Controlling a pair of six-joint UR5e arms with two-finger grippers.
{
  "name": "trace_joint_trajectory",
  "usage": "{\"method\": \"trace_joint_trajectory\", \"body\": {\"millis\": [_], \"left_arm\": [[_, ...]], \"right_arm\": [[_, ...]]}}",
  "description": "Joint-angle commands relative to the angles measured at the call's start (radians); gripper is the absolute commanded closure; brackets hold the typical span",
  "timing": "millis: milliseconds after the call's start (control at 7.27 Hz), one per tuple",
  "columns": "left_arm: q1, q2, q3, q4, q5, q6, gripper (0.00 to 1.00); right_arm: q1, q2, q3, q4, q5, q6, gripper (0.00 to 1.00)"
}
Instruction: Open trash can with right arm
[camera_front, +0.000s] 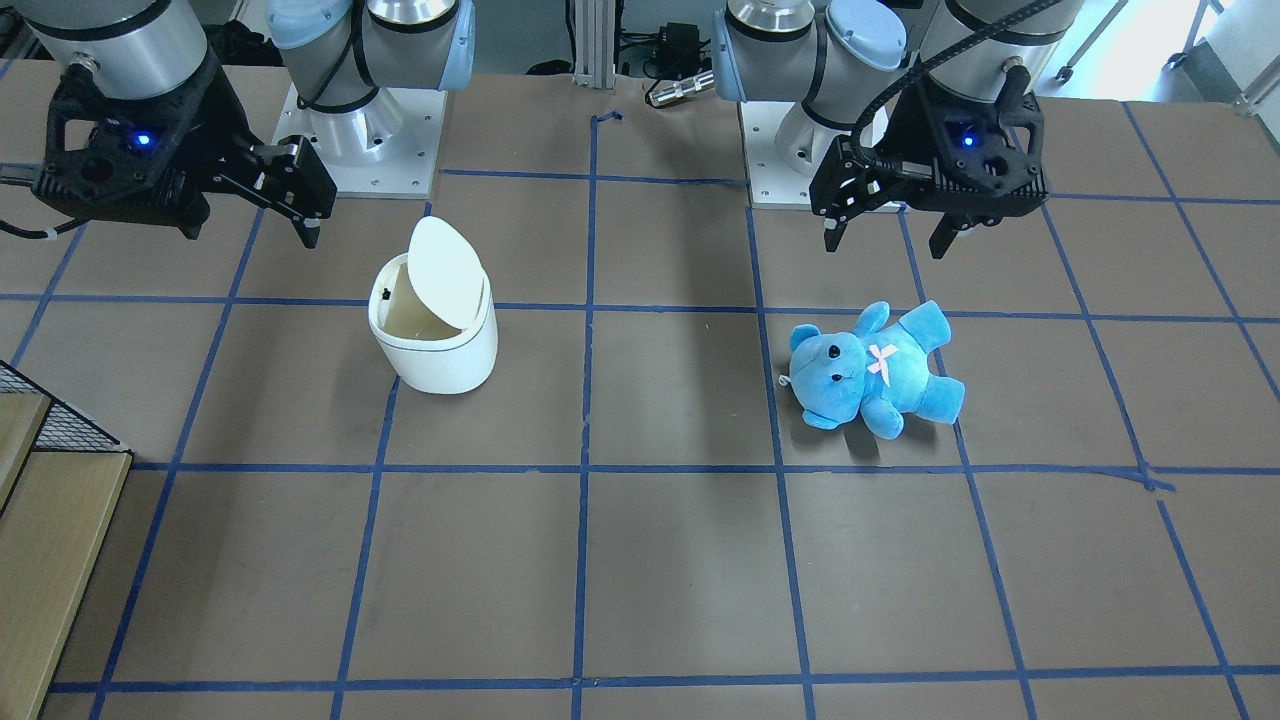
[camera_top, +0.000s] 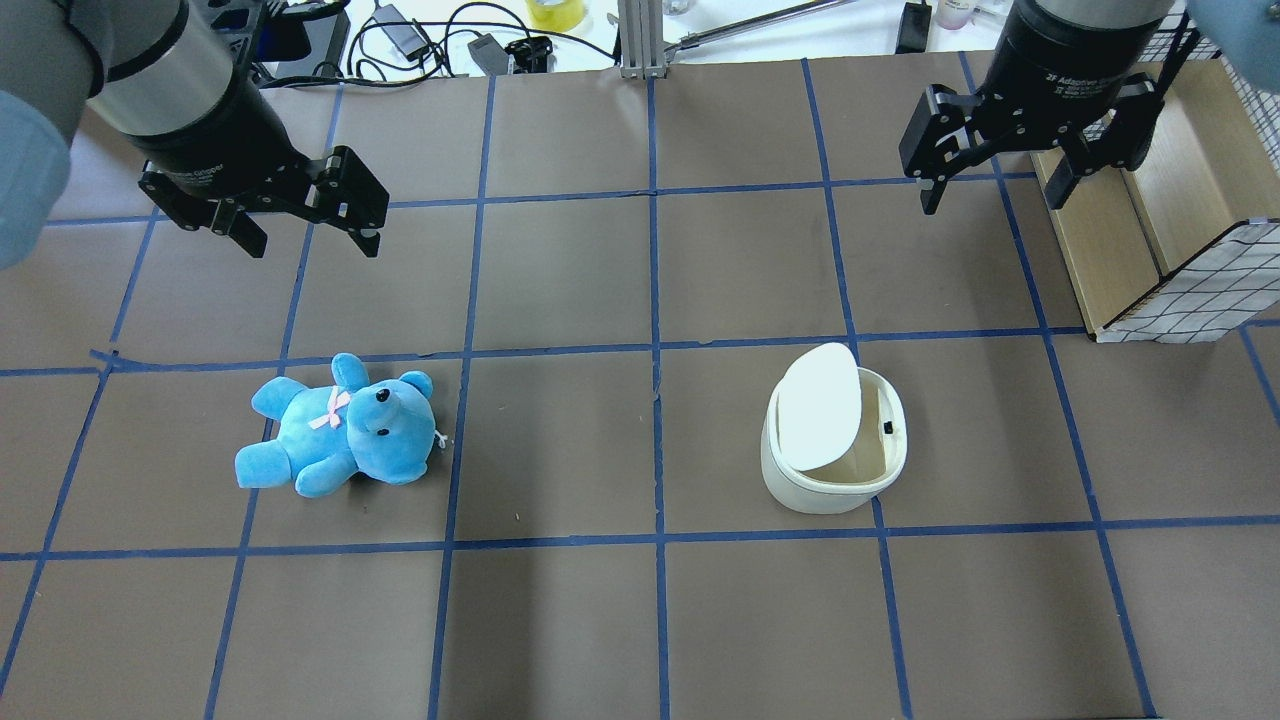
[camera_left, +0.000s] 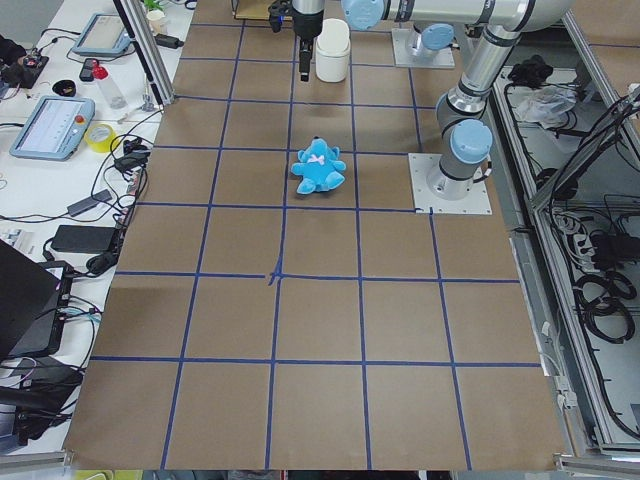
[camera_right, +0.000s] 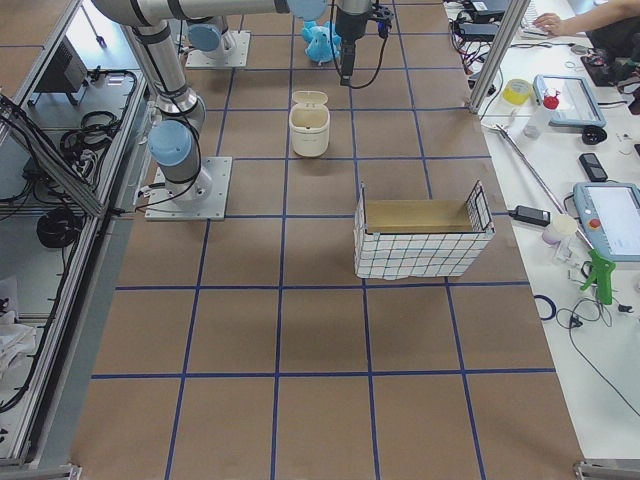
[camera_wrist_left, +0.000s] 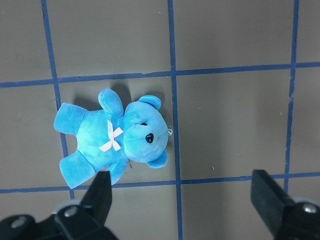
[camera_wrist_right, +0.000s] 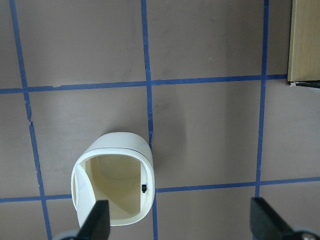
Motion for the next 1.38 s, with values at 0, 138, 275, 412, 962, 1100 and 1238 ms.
{"method": "trace_joint_trajectory", "body": {"millis": [0, 138, 275, 412, 962, 1100, 1238], "left_arm": [[0.000, 0.000, 0.000, 0.000, 0.002, 0.000, 0.00], [0.000, 0.000, 0.000, 0.000, 0.000, 0.000, 0.00], [0.000, 0.000, 0.000, 0.000, 0.000, 0.000, 0.00], [0.000, 0.000, 0.000, 0.000, 0.000, 0.000, 0.00], [0.000, 0.000, 0.000, 0.000, 0.000, 0.000, 0.00], [0.000, 0.000, 0.000, 0.000, 0.002, 0.000, 0.00], [0.000, 0.000, 0.000, 0.000, 0.000, 0.000, 0.00]], "right_arm": [[-0.008, 0.003, 0.002, -0.016, 0.012, -0.063, 0.00], [-0.008, 0.004, 0.003, -0.036, 0.017, -0.065, 0.00], [-0.008, 0.001, 0.021, -0.065, 0.032, -0.052, 0.00], [-0.007, -0.002, 0.028, -0.070, 0.032, -0.036, 0.00], [0.002, -0.005, 0.026, -0.067, 0.072, 0.018, 0.00], [0.004, -0.005, 0.026, -0.067, 0.072, 0.018, 0.00], [0.004, -0.005, 0.026, -0.069, 0.070, 0.017, 0.00]]}}
